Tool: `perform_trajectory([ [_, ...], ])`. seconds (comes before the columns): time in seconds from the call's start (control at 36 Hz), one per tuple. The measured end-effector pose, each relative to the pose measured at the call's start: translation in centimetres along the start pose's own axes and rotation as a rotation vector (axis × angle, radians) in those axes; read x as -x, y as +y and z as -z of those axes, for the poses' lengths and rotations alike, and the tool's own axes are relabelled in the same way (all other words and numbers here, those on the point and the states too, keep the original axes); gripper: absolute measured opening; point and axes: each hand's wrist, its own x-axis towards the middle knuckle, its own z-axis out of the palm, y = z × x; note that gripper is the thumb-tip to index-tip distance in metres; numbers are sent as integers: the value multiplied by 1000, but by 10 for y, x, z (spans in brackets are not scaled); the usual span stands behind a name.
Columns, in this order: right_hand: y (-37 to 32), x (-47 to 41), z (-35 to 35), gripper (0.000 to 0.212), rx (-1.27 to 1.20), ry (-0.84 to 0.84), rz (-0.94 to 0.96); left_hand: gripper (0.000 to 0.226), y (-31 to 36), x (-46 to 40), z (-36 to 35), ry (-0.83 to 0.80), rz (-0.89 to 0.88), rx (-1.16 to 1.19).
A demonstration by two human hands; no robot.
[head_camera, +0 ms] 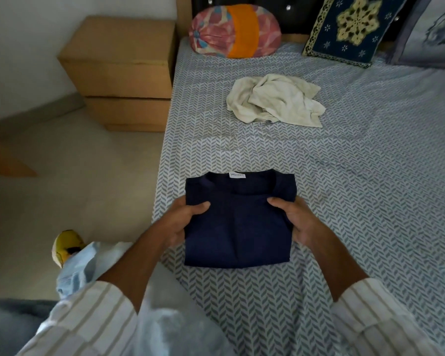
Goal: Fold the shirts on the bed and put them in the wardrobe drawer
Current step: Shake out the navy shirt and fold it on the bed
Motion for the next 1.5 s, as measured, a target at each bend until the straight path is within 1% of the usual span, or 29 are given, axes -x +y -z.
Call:
perform_trajectory([
  [0.08, -15, 11, -24, 23, 30, -79, 63, 32, 10, 27, 17, 36, -109, 16],
  [0.22, -38, 28, -71, 28, 46, -177, 155, 42, 38, 77, 51, 29, -269, -8],
  [0.36, -60, 54, -140, 28, 59, -306, 232, 50, 67, 151, 95, 116, -471, 25],
  [0.42, -68, 64, -164, 30, 46, -345, 249, 53, 76, 174, 108, 113, -499, 40],
  [0.47, -71, 76, -197, 28, 49, -394, 262, 55, 83, 202, 130, 151, -532, 40],
  [0.53, -72, 85, -226, 25, 55, -435, 276, 50, 87, 224, 149, 209, -550, 53],
  [0.58, -69, 91, -256, 26, 74, -470, 283, 46, 87, 243, 170, 251, -577, 64],
  [0.69, -61, 99, -312, 26, 117, -526, 270, 48, 86, 270, 211, 345, -594, 84],
  [0.75, -56, 98, -341, 27, 141, -529, 256, 50, 84, 279, 235, 389, -593, 92],
  [0.86, -46, 92, -388, 27, 190, -544, 211, 45, 82, 285, 276, 462, -577, 87],
  [1.0, -42, 67, -459, 21, 249, -579, 167, 45, 95, 271, 338, 508, -577, 99],
  [1.08, -42, 42, -499, 23, 269, -580, 136, 45, 106, 254, 381, 519, -554, 126],
  [1.17, -49, 26, -536, 24, 294, -577, 113, 39, 125, 243, 410, 560, -519, 162],
  [1.28, -82, 29, -576, 23, 334, -561, 43, 36, 167, 253, 422, 591, -444, 200],
  [1.42, -168, 72, -614, 20, 328, -590, -34, 45, 261, 312, 411, 605, -434, 182],
  [1.5, -227, 103, -635, 23, 329, -609, -59, 46, 319, 352, 397, 599, -448, 182],
])
